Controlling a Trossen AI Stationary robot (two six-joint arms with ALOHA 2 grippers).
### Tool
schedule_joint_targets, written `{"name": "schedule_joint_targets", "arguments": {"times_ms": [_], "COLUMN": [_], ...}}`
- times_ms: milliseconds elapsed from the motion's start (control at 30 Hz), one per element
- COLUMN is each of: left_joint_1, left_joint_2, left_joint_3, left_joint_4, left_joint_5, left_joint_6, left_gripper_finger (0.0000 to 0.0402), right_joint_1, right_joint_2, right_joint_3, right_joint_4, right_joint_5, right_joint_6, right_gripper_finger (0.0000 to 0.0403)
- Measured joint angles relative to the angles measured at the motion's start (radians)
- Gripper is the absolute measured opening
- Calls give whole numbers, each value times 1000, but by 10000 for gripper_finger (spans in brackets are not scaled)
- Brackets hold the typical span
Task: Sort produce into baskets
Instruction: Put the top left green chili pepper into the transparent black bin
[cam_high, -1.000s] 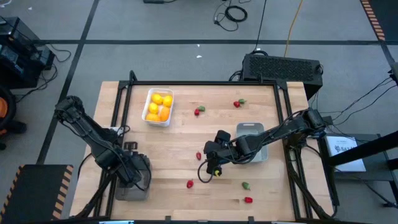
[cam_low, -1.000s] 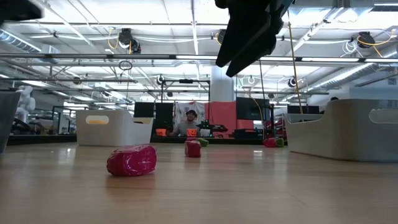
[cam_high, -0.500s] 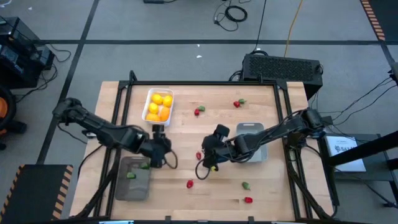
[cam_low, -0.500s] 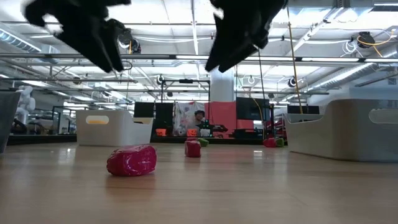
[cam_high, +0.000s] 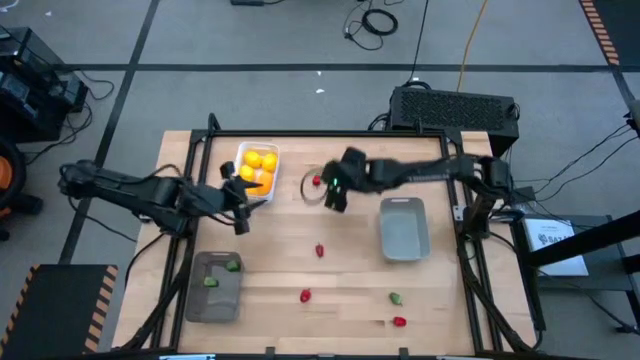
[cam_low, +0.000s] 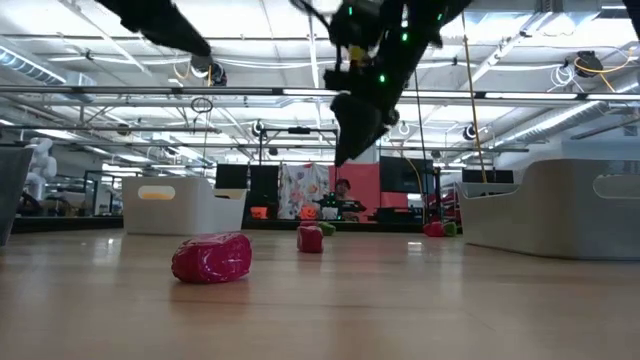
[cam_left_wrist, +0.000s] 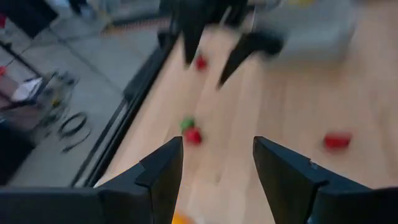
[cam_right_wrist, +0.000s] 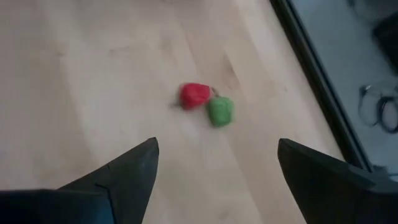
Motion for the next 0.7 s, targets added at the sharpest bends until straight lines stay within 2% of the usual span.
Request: {"name": "schedule_joint_targets", "arguments": {"times_ms": [100, 200, 400, 567, 700], "left_joint_1": [5, 6, 26, 26, 26], "left_joint_2": [-89, -138, -176, -178, -178], "left_joint_3": [-80, -151, -232, -247, -247], "left_joint_4": [157, 233, 262, 284, 292], "left_joint_5": [73, 90, 69, 68, 68], "left_joint_6": [43, 102, 102, 107, 106], "left_gripper_finger": [203, 203, 203, 203, 203], "right_joint_1": [-91, -164, -263, -289, -299], "right_joint_2": [0, 0, 45, 123, 170], "right_joint_3": [0, 0, -18, -24, -24], "right_joint_4": [0, 33, 140, 245, 283], "right_joint_5": [-120, -190, -273, -332, -420], "right_joint_6": [-43, -59, -117, -235, -286], "right_gripper_finger": [320, 320, 320, 316, 306]}}
